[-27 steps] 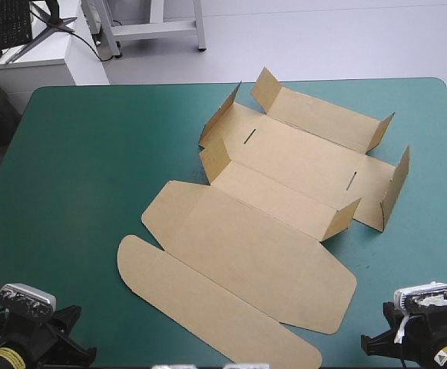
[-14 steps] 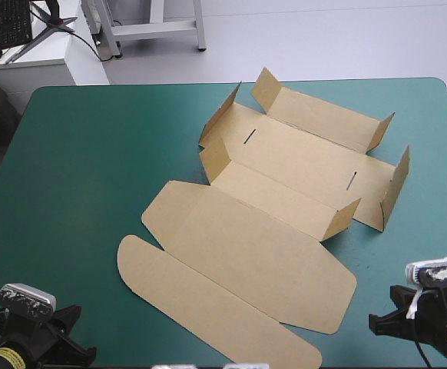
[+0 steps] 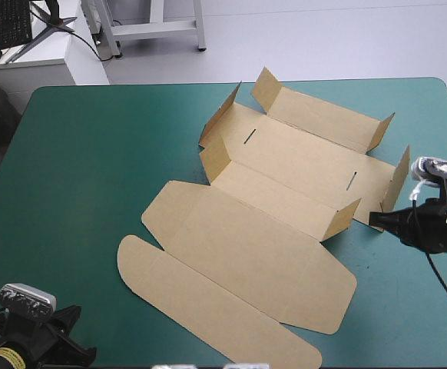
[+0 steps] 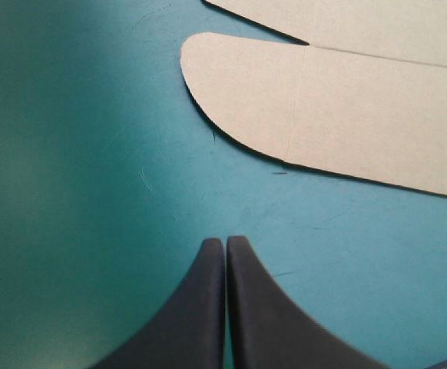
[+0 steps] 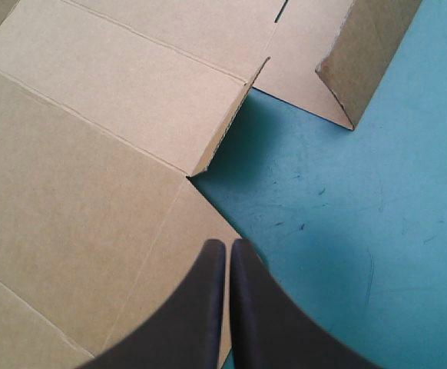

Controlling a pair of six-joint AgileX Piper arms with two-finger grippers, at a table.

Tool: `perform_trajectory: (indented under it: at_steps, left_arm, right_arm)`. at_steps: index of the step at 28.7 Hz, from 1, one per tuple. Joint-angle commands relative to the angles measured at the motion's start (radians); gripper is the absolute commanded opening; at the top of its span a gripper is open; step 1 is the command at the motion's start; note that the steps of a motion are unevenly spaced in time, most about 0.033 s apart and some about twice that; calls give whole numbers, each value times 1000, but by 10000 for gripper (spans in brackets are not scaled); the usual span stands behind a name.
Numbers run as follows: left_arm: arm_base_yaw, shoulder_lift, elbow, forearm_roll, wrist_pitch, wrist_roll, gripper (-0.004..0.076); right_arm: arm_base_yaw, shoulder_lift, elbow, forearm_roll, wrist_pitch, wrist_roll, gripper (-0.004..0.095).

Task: Fold the box

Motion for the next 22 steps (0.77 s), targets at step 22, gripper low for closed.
perform_trajectory:
  at_steps: [22]
  left_arm:
    - [-2,14,-25,0,-62,-7,-10]
  right_arm:
    - [3,525,-67,231,7,91,431]
